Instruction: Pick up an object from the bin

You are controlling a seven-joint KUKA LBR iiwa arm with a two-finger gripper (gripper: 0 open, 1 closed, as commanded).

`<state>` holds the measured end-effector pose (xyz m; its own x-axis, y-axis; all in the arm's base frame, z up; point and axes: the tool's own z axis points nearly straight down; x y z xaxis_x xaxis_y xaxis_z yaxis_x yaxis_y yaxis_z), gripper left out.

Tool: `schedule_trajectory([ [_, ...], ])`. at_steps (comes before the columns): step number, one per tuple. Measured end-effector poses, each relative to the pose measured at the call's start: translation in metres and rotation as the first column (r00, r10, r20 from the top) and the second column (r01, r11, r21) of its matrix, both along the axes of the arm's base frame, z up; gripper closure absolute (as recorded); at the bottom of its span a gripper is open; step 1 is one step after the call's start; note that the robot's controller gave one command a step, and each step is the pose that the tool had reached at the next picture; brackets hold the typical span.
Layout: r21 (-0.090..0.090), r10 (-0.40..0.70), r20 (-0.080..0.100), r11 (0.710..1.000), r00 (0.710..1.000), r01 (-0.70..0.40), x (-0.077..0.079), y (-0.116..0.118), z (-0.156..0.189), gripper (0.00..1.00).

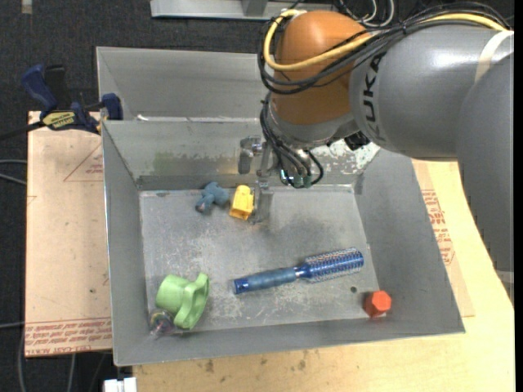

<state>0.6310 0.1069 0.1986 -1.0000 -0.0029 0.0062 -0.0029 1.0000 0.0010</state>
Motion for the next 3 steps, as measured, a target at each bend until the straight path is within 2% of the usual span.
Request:
schedule_trajectory([
  [1, -0.001, 0.087, -0.006, 0.996, 0.996, -0.087, -0.106, -0.043, -0.080, 0.00],
  [2, 0.000, 0.042, 0.000, 0.999, 0.999, -0.042, -0.118, -0.056, -0.132, 0.00],
  [3, 0.001, 0.041, 0.007, 0.999, 0.999, -0.041, -0.116, -0.055, -0.129, 1.00],
])
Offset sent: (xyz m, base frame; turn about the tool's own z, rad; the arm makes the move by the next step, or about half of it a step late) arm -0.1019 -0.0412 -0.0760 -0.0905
